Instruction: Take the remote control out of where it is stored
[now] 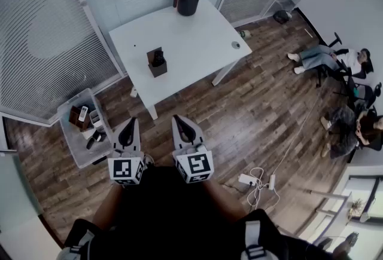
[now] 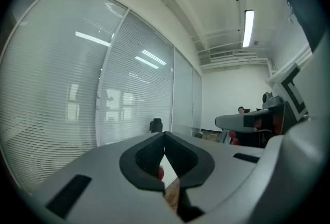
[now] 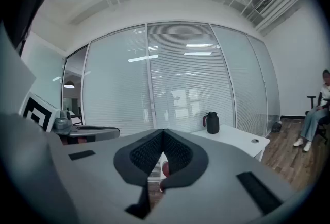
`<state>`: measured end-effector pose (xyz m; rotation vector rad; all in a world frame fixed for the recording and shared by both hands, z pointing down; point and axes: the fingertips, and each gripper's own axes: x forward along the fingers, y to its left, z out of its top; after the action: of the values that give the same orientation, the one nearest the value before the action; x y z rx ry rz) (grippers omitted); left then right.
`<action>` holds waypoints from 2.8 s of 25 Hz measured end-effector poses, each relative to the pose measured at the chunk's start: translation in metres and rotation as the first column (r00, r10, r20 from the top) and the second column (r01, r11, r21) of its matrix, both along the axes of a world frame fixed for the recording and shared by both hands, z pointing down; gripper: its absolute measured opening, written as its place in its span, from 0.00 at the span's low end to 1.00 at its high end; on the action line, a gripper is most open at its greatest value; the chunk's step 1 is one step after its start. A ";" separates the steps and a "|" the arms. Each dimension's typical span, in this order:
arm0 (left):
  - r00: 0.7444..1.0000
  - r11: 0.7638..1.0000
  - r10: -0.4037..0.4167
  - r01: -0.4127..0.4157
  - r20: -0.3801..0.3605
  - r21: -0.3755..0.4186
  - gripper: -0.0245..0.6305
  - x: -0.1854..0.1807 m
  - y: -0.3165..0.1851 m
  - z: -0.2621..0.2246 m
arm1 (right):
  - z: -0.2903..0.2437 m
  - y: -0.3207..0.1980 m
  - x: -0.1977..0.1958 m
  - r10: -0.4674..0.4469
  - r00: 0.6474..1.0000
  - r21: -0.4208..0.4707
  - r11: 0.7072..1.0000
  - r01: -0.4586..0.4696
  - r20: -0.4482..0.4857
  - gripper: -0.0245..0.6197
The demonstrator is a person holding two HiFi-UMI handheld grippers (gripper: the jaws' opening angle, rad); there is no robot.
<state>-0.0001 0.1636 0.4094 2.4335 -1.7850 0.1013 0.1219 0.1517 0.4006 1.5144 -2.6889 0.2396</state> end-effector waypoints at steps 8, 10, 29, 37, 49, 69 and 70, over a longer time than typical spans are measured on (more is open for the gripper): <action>1.000 1.000 0.001 -0.001 -0.006 -0.007 0.05 0.004 0.001 0.001 | 0.005 0.001 -0.002 -0.003 1.000 -0.017 1.000 0.003 -0.003 0.04; 1.000 1.000 -0.002 0.002 -0.010 -0.010 0.05 0.004 0.002 0.002 | 0.006 0.001 -0.002 -0.003 1.000 -0.011 1.000 0.003 0.000 0.04; 0.994 0.993 0.113 -0.113 -0.016 -0.015 0.05 -0.043 0.017 0.003 | 0.023 0.024 -0.048 0.090 0.996 -0.059 0.994 -0.090 -0.001 0.04; 0.988 0.988 0.148 -0.149 -0.035 -0.025 0.05 -0.063 0.019 0.012 | 0.028 0.032 -0.058 0.146 0.989 -0.085 0.986 -0.147 -0.020 0.04; 0.991 0.991 0.131 -0.132 -0.016 -0.019 0.05 -0.046 -0.039 0.013 | 0.035 -0.029 -0.052 0.119 0.993 -0.074 0.990 -0.118 0.003 0.04; 0.999 0.995 0.040 -0.039 0.010 -0.088 0.05 0.009 -0.151 0.015 | 0.041 -0.154 -0.014 0.008 0.999 -0.096 0.995 -0.004 0.034 0.04; 0.999 0.995 0.037 -0.036 0.008 -0.094 0.05 0.010 -0.153 0.016 | 0.042 -0.158 -0.013 0.004 0.999 -0.108 0.994 0.000 0.033 0.04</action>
<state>0.0102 0.0102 0.4257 2.4042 -1.6992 0.1959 0.1085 -0.0063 0.4429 1.4959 -2.6516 0.4069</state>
